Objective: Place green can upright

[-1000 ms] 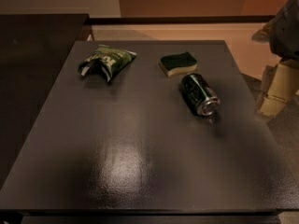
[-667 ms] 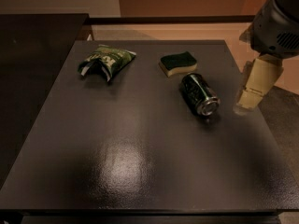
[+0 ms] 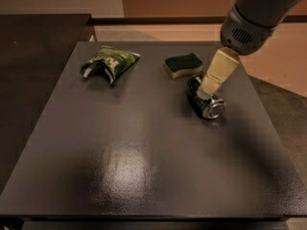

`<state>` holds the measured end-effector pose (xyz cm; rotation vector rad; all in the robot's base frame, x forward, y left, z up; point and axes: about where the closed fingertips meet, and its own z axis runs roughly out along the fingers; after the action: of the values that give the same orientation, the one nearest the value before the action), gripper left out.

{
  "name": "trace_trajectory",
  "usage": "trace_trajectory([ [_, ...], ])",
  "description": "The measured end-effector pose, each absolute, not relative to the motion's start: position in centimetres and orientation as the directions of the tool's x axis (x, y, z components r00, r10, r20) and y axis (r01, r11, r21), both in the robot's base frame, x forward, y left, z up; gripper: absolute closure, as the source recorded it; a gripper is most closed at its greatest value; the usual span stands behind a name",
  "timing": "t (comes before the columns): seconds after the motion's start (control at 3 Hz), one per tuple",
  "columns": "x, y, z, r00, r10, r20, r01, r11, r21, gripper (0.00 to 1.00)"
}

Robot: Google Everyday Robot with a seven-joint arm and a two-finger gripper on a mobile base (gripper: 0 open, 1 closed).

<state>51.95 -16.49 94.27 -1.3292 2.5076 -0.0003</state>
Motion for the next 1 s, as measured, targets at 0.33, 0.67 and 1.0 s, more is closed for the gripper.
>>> trace_trajectory([
  [0.33,53.6,-16.1,92.6,-0.658,-0.712,-0.245,-0.713,0.694,-0.101,0.00],
  [0.67,54.3,-15.5,90.8,-0.776,-0.595,-0.210,-0.598,0.800,-0.055,0.00],
  [1.0,54.4,-14.7,88.9,-0.869,-0.463,-0.177,-0.468,0.884,-0.017,0.00],
])
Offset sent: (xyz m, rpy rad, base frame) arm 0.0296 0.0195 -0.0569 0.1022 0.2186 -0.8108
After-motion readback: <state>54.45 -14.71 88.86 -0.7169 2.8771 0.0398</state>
